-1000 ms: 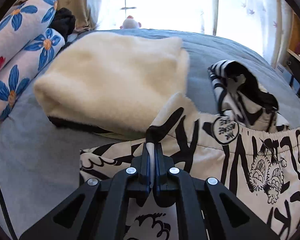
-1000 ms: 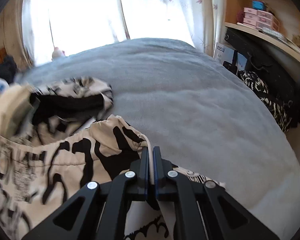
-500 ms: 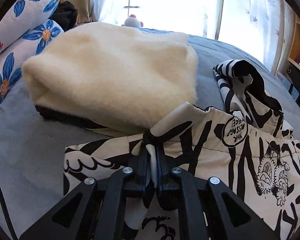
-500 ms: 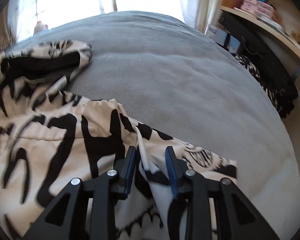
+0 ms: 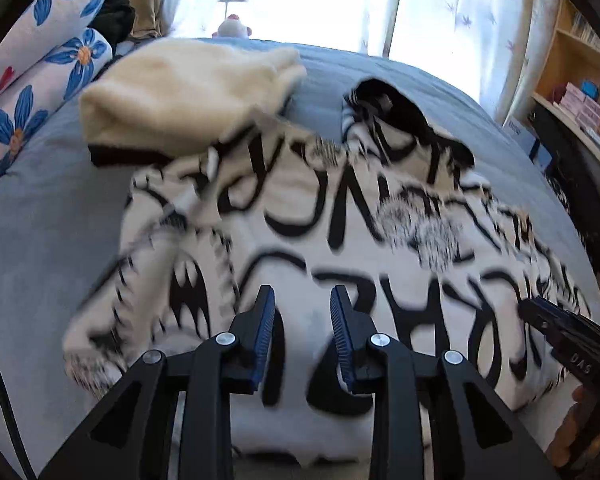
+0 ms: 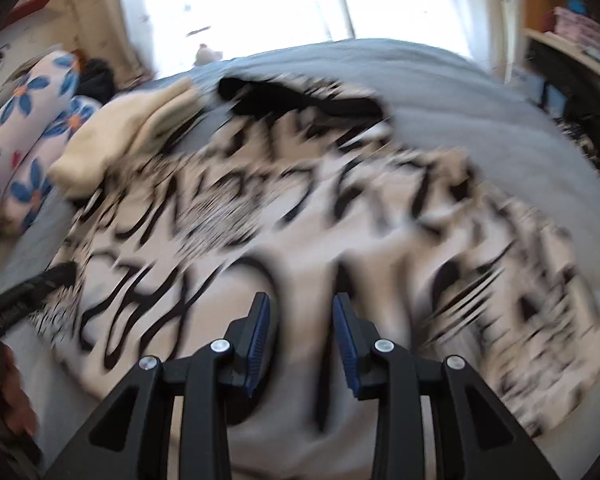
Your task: Fold large clothes
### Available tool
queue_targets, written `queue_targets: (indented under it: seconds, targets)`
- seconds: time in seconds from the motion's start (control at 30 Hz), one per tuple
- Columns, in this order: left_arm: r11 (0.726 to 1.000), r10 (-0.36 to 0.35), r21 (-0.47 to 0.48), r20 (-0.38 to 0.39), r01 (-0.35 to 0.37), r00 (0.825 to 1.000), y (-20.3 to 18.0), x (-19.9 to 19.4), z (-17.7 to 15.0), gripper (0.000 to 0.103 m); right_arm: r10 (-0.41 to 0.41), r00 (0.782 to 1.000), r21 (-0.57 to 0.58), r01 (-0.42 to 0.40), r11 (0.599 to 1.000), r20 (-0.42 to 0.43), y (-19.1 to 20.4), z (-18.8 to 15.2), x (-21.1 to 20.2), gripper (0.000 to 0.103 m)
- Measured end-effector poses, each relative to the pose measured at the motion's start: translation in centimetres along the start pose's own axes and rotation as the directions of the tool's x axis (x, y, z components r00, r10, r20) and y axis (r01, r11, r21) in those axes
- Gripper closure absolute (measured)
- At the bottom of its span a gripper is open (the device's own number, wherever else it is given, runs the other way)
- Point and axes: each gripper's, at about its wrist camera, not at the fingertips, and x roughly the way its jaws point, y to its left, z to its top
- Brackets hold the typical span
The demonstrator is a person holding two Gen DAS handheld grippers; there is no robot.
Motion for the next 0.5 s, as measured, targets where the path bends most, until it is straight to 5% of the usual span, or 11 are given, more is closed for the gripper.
queue_targets:
  seconds: [0.1,0.2,0.43,0.5]
  targets:
    - [0.999,0.033,-0.038,-0.06,-0.035,0.998,1.0,1.5,-2.3,0.076,-0.035,0.999,-0.044,0.035,0.998,0.019,0.7,-1.9,0.6,0.065]
    - [0.994,0.035,-0.1,-0.054,-0.04,0.998,3.6,1.8,-2.9,0.076,-0.043,0.999,-0.038,0.044,0.998,0.027,-1.7,-2.1,0.2,0.041]
    - [0.99,0.056,-0.132,-0.032,-0.06,0.998,8.2,1.1,-2.4,0.076,-0.343,0.939,0.051,0.342,0.938,0.01,-11.8,-3.2,-1.2,0.042]
    - [0.99,0.071,-0.123,-0.025,-0.074,0.997,8.7,0.8,-2.3,0.076,-0.356,0.934,0.098,0.352,0.931,0.021,-15.4,-3.5,-2.2,0.095]
